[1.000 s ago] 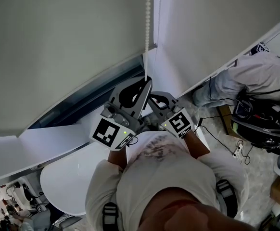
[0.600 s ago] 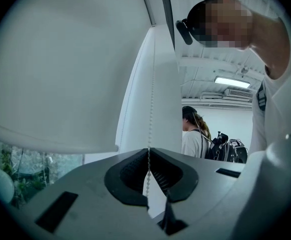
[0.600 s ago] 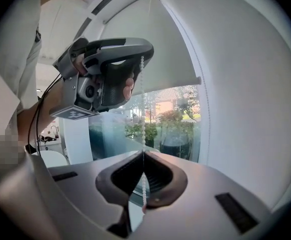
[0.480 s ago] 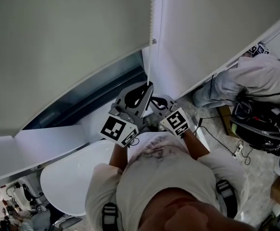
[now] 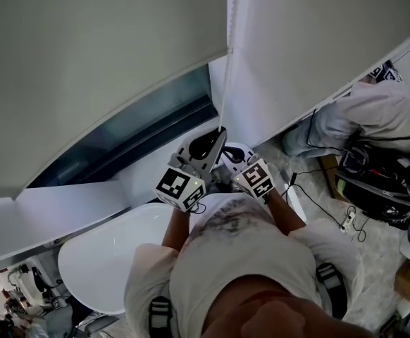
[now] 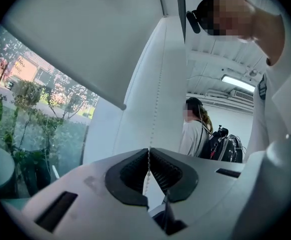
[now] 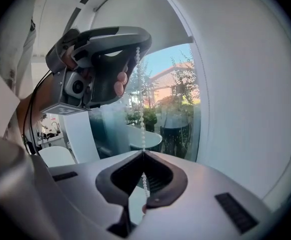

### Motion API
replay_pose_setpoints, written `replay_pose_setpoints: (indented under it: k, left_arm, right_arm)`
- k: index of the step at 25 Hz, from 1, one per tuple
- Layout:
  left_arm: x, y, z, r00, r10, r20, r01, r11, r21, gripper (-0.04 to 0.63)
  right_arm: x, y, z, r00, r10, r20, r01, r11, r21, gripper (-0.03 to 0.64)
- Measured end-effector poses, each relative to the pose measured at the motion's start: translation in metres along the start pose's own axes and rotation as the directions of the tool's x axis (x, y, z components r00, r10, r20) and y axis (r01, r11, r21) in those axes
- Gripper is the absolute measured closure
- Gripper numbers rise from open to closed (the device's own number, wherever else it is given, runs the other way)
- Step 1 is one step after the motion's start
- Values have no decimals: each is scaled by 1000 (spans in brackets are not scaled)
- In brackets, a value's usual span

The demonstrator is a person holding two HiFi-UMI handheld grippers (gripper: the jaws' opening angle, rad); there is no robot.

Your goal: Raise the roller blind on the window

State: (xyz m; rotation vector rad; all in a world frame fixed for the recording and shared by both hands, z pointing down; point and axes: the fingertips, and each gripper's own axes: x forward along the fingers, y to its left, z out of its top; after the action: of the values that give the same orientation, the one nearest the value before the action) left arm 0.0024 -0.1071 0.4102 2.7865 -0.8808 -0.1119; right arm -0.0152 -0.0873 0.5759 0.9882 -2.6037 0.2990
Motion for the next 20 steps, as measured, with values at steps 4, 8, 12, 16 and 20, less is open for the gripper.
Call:
replay_pose_setpoints:
  k: [4,8,12,16,20]
  left_arm:
    - [1,4,-20,999,2,-41,-2,1000,-12,581]
    - [-4,7,-35,998,11,-68,-13,999,-34,581]
    - [-2,12,-50,996,23,-90,-27,999,-42,581]
    - [0,18,-66,992,36,-118,-42,998,-45,581]
    - [-1,19,-61,992,47,-116,-51,998,-33,581]
  right_arm:
    - [5,-2,-20,999,2,-50,-2,1000,9,555]
    - [8,1,-37,995,11,-99,-8,1000,27,555]
    - [16,2,-50,993,21,-119,-18,1000,26,555]
    - [19,0,-66,988,35,-153,-32,999,27,555]
    - [14,4,-62,990,42,-131,-42,999,-1,555]
